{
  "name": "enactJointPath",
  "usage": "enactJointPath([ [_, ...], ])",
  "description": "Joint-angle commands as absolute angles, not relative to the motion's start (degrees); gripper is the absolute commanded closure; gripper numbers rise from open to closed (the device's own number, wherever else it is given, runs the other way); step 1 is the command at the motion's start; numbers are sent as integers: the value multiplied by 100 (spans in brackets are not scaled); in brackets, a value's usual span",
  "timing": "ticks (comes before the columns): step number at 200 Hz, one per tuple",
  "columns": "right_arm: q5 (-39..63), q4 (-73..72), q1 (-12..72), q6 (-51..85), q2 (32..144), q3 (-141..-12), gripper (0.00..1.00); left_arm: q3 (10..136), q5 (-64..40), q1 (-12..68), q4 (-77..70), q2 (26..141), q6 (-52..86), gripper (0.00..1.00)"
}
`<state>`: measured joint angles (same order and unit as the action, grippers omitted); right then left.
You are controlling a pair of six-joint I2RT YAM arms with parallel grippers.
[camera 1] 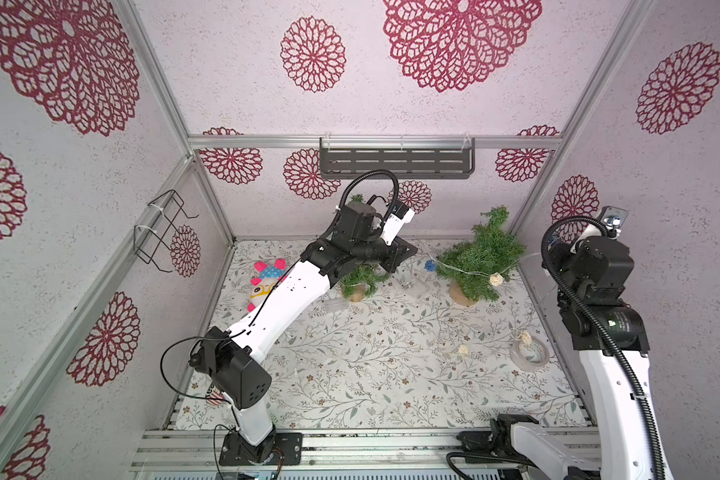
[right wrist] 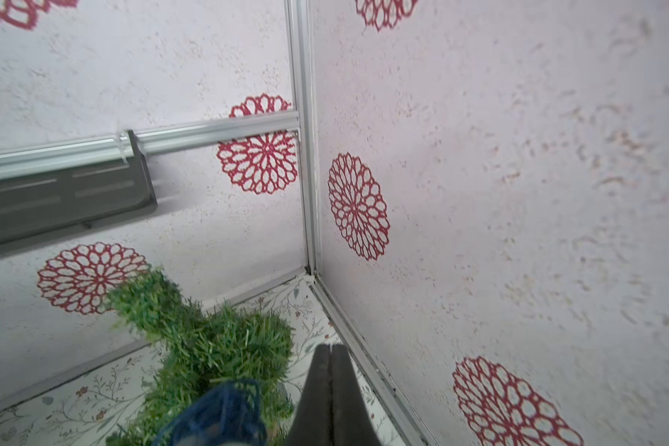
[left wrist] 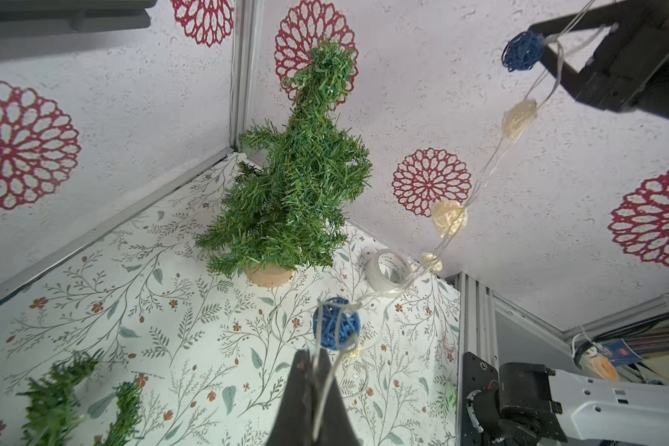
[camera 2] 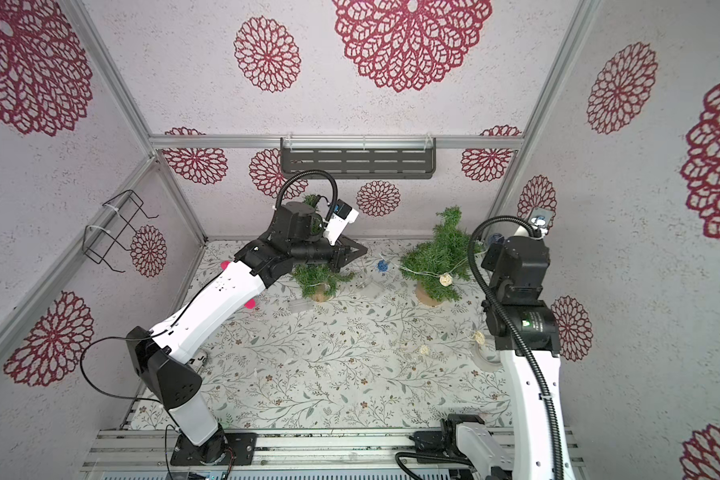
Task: Wrap string light around the christmas tree
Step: Pick up the light string from the center of the board, then wrap the light string around the Christmas tree.
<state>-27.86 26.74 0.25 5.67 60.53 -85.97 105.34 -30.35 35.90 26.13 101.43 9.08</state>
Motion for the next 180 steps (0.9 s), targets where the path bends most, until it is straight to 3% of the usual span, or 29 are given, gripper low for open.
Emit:
enactJointPath([
  [1,-2589,2444,0,283,6528,-9165,100,10457,-3445,3351,1765,10106,1171,100],
  [54,-1661,2630,-315,520,8120,-11011,100,11129,-3152,3108,1506,10562,1323,100],
  [82,-1557,2888,-735,956,8837,-11832,100,12093,-2275,2985,1464,11189,1741,100],
  [110,-1565,2793,-1159,1267,9171,-12035,100,13495,-1275,2953,1620,12250,1956,100],
  [145,-1529,2840,-1506,1435,9584,-12220,100,15166,-749,2985,1681,13620,2432,100],
  [180,-1692,2935,-1692,1458,10075,-12428,100,15413,-284,3153,1349,14311,2466,100],
])
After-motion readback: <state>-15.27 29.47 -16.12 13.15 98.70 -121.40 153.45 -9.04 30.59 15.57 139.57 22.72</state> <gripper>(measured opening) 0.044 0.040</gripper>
